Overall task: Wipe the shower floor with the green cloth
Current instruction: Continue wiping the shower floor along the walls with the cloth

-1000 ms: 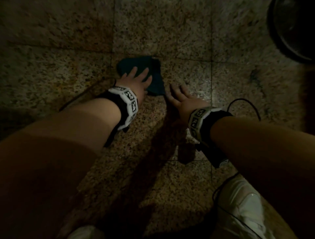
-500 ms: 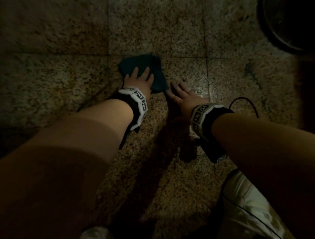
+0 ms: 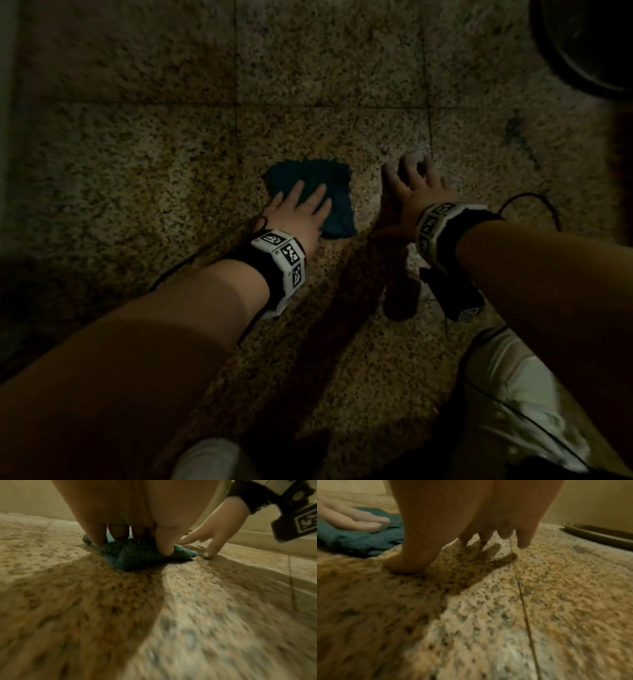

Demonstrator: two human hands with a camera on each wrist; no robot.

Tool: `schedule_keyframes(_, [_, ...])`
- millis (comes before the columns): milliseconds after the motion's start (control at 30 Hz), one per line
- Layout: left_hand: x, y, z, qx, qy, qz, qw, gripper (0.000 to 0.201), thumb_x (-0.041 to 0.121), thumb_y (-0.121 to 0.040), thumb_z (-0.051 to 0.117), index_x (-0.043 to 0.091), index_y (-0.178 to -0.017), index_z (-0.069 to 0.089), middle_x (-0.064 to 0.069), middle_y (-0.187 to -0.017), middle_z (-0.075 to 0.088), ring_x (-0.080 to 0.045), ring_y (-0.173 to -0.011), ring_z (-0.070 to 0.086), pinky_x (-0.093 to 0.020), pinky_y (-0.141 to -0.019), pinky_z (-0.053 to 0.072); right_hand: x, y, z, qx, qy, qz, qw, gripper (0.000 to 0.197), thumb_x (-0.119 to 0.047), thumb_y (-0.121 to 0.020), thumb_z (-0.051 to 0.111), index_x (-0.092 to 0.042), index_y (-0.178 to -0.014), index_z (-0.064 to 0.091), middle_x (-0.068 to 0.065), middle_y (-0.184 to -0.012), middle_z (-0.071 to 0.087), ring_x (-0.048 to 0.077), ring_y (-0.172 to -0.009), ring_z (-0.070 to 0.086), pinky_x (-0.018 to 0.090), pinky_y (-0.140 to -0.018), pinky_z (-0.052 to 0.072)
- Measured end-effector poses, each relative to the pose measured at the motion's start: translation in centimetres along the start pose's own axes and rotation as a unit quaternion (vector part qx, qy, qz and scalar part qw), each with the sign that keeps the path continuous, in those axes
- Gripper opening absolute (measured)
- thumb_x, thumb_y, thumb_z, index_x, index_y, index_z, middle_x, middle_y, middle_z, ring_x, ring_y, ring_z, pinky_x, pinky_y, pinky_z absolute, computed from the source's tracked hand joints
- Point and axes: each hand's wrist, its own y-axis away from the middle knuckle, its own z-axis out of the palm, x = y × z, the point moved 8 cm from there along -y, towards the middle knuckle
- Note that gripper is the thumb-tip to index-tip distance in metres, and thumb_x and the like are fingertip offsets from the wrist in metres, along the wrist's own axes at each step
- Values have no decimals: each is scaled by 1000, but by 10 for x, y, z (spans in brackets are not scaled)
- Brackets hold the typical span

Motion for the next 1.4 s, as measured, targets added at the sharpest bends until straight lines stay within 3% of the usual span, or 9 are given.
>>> schedule_keyframes(167, [-1,-9,-6,10,5,9,1000,55,30,-104,22,25,-151,-5,6,-157,-18,-26,-145,-12,-40,-116,4,-1,-1,0,-13,-13,4,1000,121,-75,-68,59,-33,-145,-25,-1,-153,-31,33,-143,-20,53,-115,9])
schedule_keyframes(467, [8,-69,-62,52,26,-7,998,55,28,-104,24,24,-151,-3,4,-158,-15,-29,-144,-11,-43,-116,4,0,-3,4,-14,-27,-7,1000,122,-76,-68,58,-32,-144,-27,-3,-152,-34,31,-142,-22,52,-115,7])
schedule_keyframes(667, [16,-93,-92,42,22,-21,999,61,26,-103,33,22,-151,-4,0,-158,-14,-32,-144,-9,-46,-115,5,0,-3,5,9,-49,-26,998,124,-76,-66,60,-34,-145,-25,-3,-152,-34,30,-142,-24,50,-116,4])
schedule_keyframes(967, [23,-48,-50,34,1,-1,999,59,24,-104,29,22,-151,-5,3,-157,-16,-28,-145,-10,-42,-116,10,-2,0,0,13,-66,-26,997,117,-68,-73,62,-30,-148,-18,-1,-154,-29,31,-143,-21,49,-116,2])
schedule_keyframes(1133, [15,-14,-17,17,44,70,996,70,28,-100,40,17,-151,-8,0,-156,-20,-23,-145,-13,-37,-119,8,-11,10,-11,69,-88,-51,992,107,-61,-81,59,-25,-150,-15,4,-156,-25,28,-144,-19,43,-117,0])
schedule_keyframes(1200, [-7,-8,-17,58,88,38,994,77,33,-97,45,15,-151,-8,-4,-157,-18,-24,-145,-12,-37,-119,6,-30,17,-19,103,-43,-107,988,104,-60,-83,57,-25,-149,-17,5,-155,-27,27,-143,-21,40,-117,-3])
schedule_keyframes(1267, [-38,-3,-18,101,88,-41,990,89,43,-92,51,13,-151,-8,-7,-157,-15,-30,-144,-11,-41,-119,4,-56,21,-21,107,3,-175,979,100,-59,-86,53,-27,-149,-17,3,-155,-27,25,-143,-21,40,-117,-1])
schedule_keyframes(1333, [-69,0,-13,90,88,-123,984,96,52,-89,52,14,-150,-11,-8,-157,-16,-33,-144,-13,-45,-117,1,-79,18,-21,91,20,-209,974,94,-60,-88,48,-28,-149,-17,2,-155,-27,24,-144,-20,41,-117,1])
schedule_keyframes(1400, [-86,0,-3,58,109,-159,980,100,59,-86,51,18,-150,-14,-6,-156,-19,-33,-144,-14,-46,-116,0,-94,10,-19,70,26,-204,976,88,-61,-90,42,-30,-149,-16,1,-155,-27,25,-144,-20,41,-117,-1])
